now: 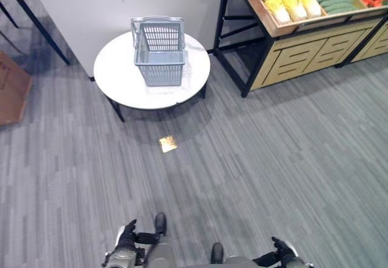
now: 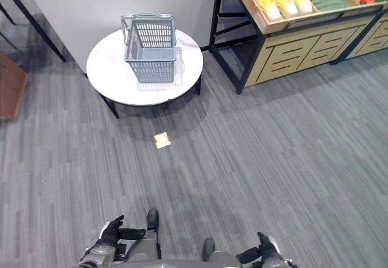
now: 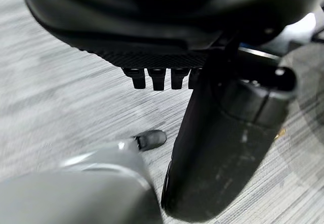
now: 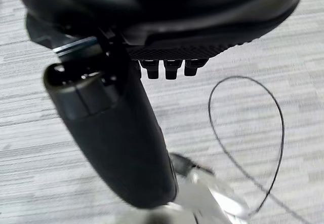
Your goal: Get the vegetables into the basket
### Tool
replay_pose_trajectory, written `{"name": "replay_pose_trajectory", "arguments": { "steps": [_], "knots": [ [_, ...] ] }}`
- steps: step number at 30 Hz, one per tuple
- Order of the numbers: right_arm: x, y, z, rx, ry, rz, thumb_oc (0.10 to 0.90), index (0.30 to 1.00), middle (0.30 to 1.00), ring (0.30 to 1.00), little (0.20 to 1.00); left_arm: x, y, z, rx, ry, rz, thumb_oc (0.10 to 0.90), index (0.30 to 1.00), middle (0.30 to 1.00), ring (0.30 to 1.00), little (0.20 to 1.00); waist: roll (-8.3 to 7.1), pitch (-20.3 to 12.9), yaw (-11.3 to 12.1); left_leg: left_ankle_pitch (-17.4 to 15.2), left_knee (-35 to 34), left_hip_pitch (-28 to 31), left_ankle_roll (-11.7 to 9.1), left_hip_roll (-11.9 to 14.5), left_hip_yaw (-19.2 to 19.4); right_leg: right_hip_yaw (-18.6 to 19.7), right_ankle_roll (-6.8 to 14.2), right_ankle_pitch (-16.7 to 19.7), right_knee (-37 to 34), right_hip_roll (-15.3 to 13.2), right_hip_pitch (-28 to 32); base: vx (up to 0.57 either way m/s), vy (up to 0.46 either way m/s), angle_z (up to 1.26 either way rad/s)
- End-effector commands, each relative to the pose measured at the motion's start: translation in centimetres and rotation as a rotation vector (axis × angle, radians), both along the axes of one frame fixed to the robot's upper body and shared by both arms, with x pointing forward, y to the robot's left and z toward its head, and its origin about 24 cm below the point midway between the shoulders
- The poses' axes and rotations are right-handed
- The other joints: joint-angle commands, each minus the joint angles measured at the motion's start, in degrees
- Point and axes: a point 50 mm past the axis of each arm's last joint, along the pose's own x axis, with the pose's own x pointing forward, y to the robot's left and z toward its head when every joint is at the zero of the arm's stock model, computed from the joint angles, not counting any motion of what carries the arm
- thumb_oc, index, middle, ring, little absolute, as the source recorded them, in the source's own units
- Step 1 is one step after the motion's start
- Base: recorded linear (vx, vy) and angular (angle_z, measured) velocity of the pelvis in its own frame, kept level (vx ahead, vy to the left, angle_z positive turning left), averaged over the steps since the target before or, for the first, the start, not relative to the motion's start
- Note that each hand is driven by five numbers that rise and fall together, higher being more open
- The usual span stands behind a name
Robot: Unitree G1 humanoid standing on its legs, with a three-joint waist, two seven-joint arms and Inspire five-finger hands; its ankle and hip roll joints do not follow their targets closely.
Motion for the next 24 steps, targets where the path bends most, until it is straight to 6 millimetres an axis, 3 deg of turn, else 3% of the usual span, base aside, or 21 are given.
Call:
{"name": "replay_pose_trajectory", "arguments": {
  "steps": [1,3,8,11,12,13,15,20,24],
  "knots": [
    [1.7,0.9,0.3,0.018,-0.05,0.055,0.9,1.0,1.0,1.0,1.0,-2.3,1.1,-0.4,0.048,0.075,-0.039,0.9,1.0,1.0,1.0,1.0,-2.81,-1.37,1.47,-5.36,7.92,-5.24,1.65,-1.54,1.19,3.9,8.64,7.75,3.6,-7.17,-2.03,0.16,0.307,-0.01],
    [2.2,1.5,0.3,0.03,-0.063,0.068,0.9,1.0,1.0,1.0,1.0,-2.1,1.2,-0.3,0.048,0.07,-0.042,0.9,1.0,1.0,1.0,1.0,-2.79,-1.14,1.58,-6.39,8.16,-4.77,2.74,-1.88,2.16,2.84,8.98,11.04,8.12,-8.0,-3.91,0.1,0.216,-0.02],
    [2.9,1.7,0.5,0.042,-0.097,0.04,0.9,1.0,1.0,1.0,1.0,-2.6,1.5,-0.4,0.044,0.085,-0.007,0.9,1.0,1.0,1.0,1.0,-1.7,-0.25,0.59,-8.82,5.75,1.14,4.61,-3.42,3.93,-0.05,7.85,13.62,16.06,-8.22,-9.58,0.19,0.267,-0.13],
    [3.8,1.6,0.8,0.038,-0.129,0.05,0.9,1.0,1.0,1.0,1.0,-2.7,1.4,-0.5,0.042,0.098,-0.022,0.9,1.0,1.0,1.0,1.0,-0.98,1.7,-0.7,-10.1,4.13,5.07,4.67,-4.42,3.3,-1.75,7.08,11.28,12.36,-6.28,-14.76,0.26,0.123,-0.27],
    [4.4,1.8,1.0,0.041,-0.152,0.052,0.9,1.0,1.0,1.0,1.0,-2.6,1.3,-0.5,0.042,0.097,-0.035,0.9,1.0,1.0,1.0,1.0,-1.17,2.36,-1.72,-11.27,3.71,6.86,4.45,-5.39,2.54,-1.66,7.55,12.01,5.52,-6.15,-17.56,0.23,0.019,0.07],
    [4.4,1.7,1.0,0.041,-0.152,0.052,0.9,1.0,1.0,1.0,1.0,-2.6,1.3,-0.5,0.041,0.097,-0.035,0.9,1.0,1.0,1.0,1.0,-1.01,2.54,-1.79,-11.42,3.7,7.13,4.4,-5.23,2.44,-1.84,7.56,12.01,5.3,-6.0,-17.13,0.38,-0.028,0.18],
    [4.7,1.9,1.1,0.043,-0.164,0.054,0.9,1.0,1.0,1.0,1.0,-2.2,1.1,-0.5,0.039,0.089,-0.039,0.9,1.0,1.0,1.0,1.0,-1.12,2.87,-3.64,-13.76,3.55,10.59,3.9,-6.25,0.3,1.07,9.28,15.77,-3.26,-5.83,-19.51,0.46,-0.057,0.45],
    [4.0,1.7,0.9,0.05,-0.15,0.047,0.9,1.0,1.0,1.0,1.0,-2.7,0.7,-0.7,0.035,0.111,-0.05,0.9,1.0,1.0,1.0,1.0,-0.93,2.44,-4.46,-16.26,4.05,13.56,3.3,-6.64,-1.82,0.94,9.34,16.27,-3.95,-5.74,-19.08,0.28,-0.078,0.71],
    [3.8,0.6,1.1,0.025,-0.148,0.043,0.9,1.0,1.0,1.0,1.0,-3.3,0.3,-1.0,0.023,0.131,-0.045,0.9,1.0,1.0,1.0,1.0,0.29,0.59,-4.98,-17.24,5.72,15.71,1.7,-4.17,-3.46,-1.3,7.34,13.08,-0.07,-4.27,-18.52,0.28,-0.171,0.47]
  ]
}}
